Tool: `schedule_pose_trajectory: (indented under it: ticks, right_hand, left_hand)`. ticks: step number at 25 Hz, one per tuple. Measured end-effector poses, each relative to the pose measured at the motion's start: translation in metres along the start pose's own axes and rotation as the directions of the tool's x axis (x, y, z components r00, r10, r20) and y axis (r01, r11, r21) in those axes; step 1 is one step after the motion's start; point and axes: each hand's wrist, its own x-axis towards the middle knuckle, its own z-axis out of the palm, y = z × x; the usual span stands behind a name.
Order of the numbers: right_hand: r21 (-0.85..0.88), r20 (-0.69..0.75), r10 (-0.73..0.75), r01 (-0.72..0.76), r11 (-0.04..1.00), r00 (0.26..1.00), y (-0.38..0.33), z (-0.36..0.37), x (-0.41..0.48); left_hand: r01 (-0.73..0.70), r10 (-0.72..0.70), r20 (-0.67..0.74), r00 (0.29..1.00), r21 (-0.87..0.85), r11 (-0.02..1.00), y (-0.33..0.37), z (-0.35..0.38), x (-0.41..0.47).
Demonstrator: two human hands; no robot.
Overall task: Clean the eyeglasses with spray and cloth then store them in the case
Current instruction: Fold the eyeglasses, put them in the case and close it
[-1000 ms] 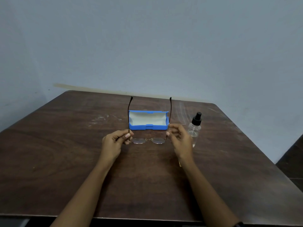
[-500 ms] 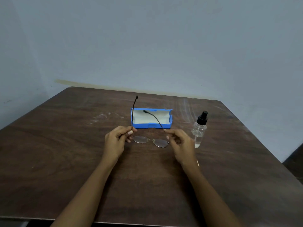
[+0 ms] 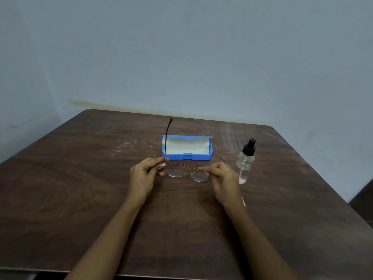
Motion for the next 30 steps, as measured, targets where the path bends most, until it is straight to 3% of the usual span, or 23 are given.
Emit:
schedule_pose_trajectory:
  ticks: [11, 18, 30]
  right_hand:
    - [0.115, -0.006, 0.133, -0.132, 0.985, 0.991, 0.0027, -0.0006, 0.0017]
    - [0.111, -0.002, 0.118, -0.117, 0.987, 0.993, 0.0044, -0.0004, 0.0004]
    - [0.109, 0.016, 0.13, -0.131, 0.985, 0.991, 0.0043, 0.0001, -0.0024]
  left_hand:
    - [0.03, -0.033, -0.037, 0.999, -0.092, 0.995, -0.0076, -0.0023, 0.0034]
    - [0.009, -0.022, -0.054, 0.998, -0.225, 0.974, -0.0025, -0.0021, 0.0014]
    - [-0.033, 0.031, -0.013, 0.999, -0.159, 0.987, -0.007, -0.002, 0.0032]
